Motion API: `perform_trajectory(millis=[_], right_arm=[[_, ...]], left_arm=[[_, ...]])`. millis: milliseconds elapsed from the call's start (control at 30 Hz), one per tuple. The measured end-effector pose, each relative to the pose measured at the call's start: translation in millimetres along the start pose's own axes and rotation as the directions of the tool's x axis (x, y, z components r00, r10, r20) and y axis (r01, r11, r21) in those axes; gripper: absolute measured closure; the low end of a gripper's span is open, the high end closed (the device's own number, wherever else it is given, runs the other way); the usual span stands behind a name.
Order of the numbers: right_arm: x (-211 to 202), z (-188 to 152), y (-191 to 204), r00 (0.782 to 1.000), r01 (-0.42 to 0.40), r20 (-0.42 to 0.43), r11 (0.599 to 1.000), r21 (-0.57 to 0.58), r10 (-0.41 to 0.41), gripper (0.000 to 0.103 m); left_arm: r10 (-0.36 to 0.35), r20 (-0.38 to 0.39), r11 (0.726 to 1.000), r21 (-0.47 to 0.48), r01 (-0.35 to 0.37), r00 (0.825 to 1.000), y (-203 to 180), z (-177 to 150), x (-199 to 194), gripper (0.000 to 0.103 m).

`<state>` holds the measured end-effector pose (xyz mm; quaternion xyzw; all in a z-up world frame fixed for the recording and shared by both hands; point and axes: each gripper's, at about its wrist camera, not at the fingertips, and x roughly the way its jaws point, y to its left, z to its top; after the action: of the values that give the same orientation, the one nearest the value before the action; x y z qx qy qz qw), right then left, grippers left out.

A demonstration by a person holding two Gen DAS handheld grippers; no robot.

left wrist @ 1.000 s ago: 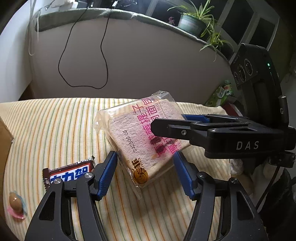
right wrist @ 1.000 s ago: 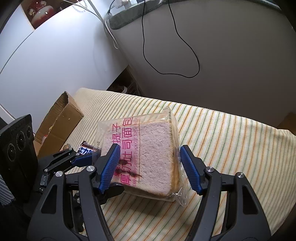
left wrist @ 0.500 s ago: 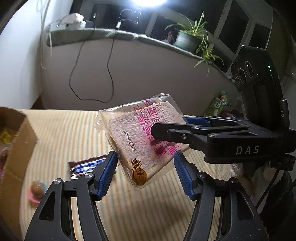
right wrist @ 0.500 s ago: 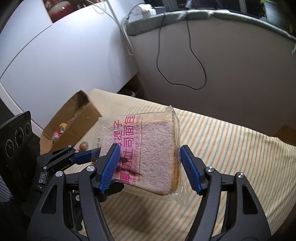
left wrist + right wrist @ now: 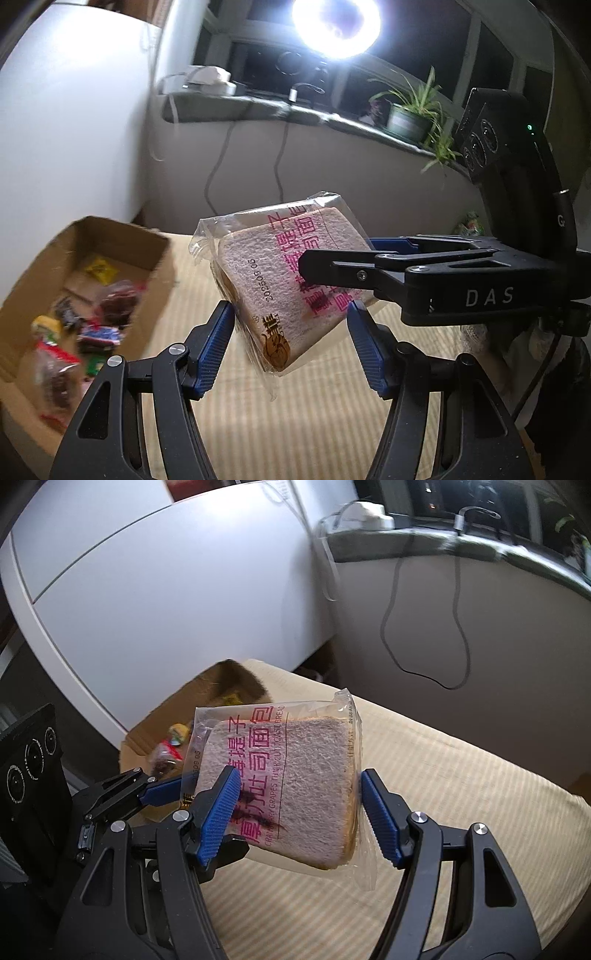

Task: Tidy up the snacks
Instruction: 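Lift the bread loaf and carry it into the box with the right tool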

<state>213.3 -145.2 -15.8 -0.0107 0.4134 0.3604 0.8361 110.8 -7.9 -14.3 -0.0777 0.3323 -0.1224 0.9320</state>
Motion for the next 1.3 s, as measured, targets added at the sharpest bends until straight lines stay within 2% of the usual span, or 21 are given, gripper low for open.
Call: perform_trajectory(millis=[367,833,1067,1300], right_arm=[[39,21,55,0.996,-0.082,-0.027,0.994,-0.076,0.08,0.033],[108,41,122,0.98,-0.181,-0.106,0.972,-0.152,0.166,0.033],[133,45,135,0.97,-0.217,-0.147,0.965,-0.147,0.196,0.033],[143,47,137,0.972,-0.199,-0.158,0.967,-0.157,0.175,0.032]], left_arm=[[0.085,0.025,0.994,-0.072,-0.083,0.996,55,-8,-31,0.04],[0.193,0.016,0.965,-0.185,-0.187,0.981,125,-21,-54,0.04],[0.226,-0.011,0.954,-0.199,-0.224,0.974,143,-24,-51,0.04],[0.237,-0.043,0.95,-0.2,-0.241,0.971,149,-25,-36,0.04]])
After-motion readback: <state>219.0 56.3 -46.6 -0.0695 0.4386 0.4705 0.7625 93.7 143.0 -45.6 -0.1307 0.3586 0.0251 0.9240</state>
